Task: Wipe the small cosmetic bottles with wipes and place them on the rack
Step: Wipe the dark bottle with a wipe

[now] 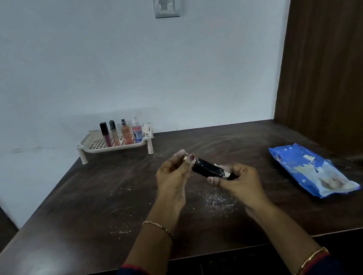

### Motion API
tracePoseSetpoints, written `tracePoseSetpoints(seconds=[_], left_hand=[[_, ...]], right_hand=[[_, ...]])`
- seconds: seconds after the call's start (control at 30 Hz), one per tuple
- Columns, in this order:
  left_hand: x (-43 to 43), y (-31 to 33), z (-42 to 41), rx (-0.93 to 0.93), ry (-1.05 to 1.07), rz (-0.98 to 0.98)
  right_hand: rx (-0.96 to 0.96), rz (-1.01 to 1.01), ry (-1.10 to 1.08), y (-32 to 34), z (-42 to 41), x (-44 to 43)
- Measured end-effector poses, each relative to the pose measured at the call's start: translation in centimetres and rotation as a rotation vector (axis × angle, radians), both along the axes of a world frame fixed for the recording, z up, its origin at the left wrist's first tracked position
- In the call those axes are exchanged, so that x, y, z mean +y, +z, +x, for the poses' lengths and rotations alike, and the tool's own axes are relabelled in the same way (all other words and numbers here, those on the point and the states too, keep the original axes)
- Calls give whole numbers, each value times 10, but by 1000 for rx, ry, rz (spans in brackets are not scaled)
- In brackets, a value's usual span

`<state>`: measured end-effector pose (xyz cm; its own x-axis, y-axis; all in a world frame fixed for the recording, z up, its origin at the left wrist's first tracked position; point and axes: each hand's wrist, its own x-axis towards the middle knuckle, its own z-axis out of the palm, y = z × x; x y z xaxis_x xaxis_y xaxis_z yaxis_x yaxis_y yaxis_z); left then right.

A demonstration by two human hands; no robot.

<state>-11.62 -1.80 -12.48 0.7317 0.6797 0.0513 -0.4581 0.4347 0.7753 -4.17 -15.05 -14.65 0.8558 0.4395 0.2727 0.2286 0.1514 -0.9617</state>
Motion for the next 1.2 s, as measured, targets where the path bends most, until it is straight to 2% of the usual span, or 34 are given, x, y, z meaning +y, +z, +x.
tracePoseSetpoints(seconds=[0.2,0.37,0.57,0.77,1.07,1.2], left_hand=[[-3,-2,-6,67,-114,137],[-6,4,-3,18,32,269],[-3,11,-7,99,273,492],[13,17,-19,169,373,604],[62,26,-45,183,524,582],[102,28,-58,264,609,634]], right_hand=[[158,59,60,7,-1,3],[297,141,10,11,-2,17],[367,178,-22,12,-9,40],[417,202,-8,12,-20,59],[540,198,136,33,-44,117],[479,100,130,40,-49,152]])
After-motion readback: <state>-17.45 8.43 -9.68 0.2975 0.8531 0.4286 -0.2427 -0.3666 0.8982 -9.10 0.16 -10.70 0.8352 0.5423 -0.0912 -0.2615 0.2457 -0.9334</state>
